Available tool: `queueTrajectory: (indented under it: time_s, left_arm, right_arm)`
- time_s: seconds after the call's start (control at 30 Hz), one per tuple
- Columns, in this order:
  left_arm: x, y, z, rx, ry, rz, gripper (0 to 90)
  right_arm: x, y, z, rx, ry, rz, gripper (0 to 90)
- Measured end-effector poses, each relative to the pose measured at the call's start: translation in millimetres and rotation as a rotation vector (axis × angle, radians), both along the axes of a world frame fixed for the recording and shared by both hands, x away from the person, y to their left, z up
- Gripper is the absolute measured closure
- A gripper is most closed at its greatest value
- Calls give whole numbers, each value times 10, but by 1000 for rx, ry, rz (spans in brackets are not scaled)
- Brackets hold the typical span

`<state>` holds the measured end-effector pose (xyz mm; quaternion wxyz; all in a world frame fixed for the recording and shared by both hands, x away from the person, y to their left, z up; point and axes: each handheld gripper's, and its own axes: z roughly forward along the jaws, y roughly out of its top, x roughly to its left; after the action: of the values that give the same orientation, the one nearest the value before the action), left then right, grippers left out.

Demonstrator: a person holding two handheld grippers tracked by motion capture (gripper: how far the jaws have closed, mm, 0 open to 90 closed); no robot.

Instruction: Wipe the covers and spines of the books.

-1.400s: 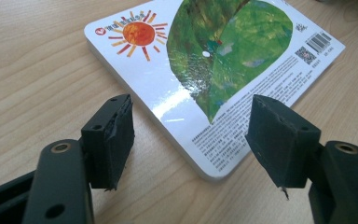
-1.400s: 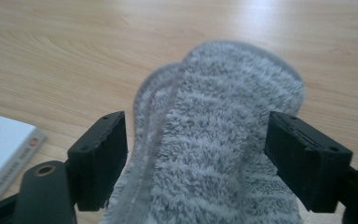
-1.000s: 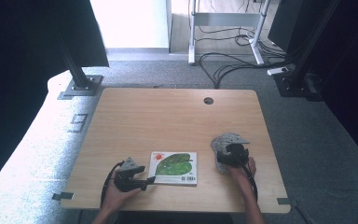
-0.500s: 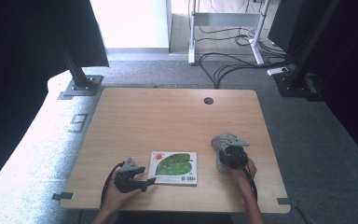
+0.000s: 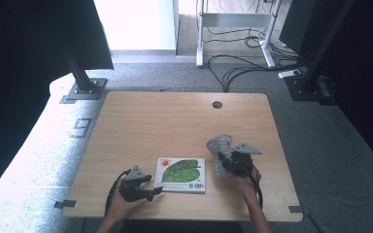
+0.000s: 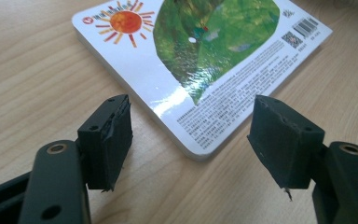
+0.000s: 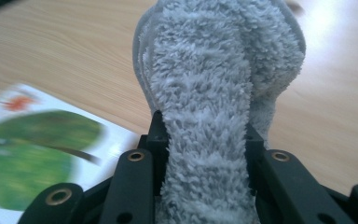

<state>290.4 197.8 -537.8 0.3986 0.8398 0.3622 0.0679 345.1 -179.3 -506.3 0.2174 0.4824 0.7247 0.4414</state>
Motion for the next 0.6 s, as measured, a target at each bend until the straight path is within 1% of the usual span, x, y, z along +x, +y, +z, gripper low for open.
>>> queueTrajectory:
  time_s: [0.03, 0.13, 0.17, 0.2, 0.23, 0.27, 0.3, 0.37, 0.47, 0.53, 0.6]
  left_arm:
    - [-9, -9, -1, 2, -1, -3, 295]
    - [-24, -43, -13, 24, -7, -12, 290]
    - [-28, -55, -18, 32, -7, -17, 286]
    - [-34, -73, -30, 47, -9, -23, 283]
    - [-37, -83, -36, 57, -10, -26, 279]
    - [-43, -98, -47, 75, -14, -29, 278]
    - [-48, -108, -53, 84, -21, -29, 276]
    - [-49, -128, -54, 88, -26, -33, 276]
    - [-53, -167, -60, 92, -36, -34, 278]
    - [-59, -179, -63, 103, -45, -32, 276]
    - [-59, -173, -65, 95, -44, -28, 279]
  right_arm:
    - [-37, 93, 56, 6, -22, 27, 664]
    - [-102, 311, 135, 18, -44, 94, 663]
    - [-125, 438, 150, 13, -50, 133, 663]
    - [-136, 517, 156, 6, -50, 156, 663]
    - [-146, 655, 155, -4, -48, 190, 662]
    - [-147, 738, 151, -11, -46, 210, 662]
    - [-145, 874, 141, -27, -42, 243, 662]
    - [-129, 1088, 108, -57, -31, 290, 662]
    - [-80, 1389, 31, -87, -7, 331, 661]
    - [-26, 1638, -63, -131, 22, 362, 660]
    - [13, 1779, -132, -153, 47, 372, 659]
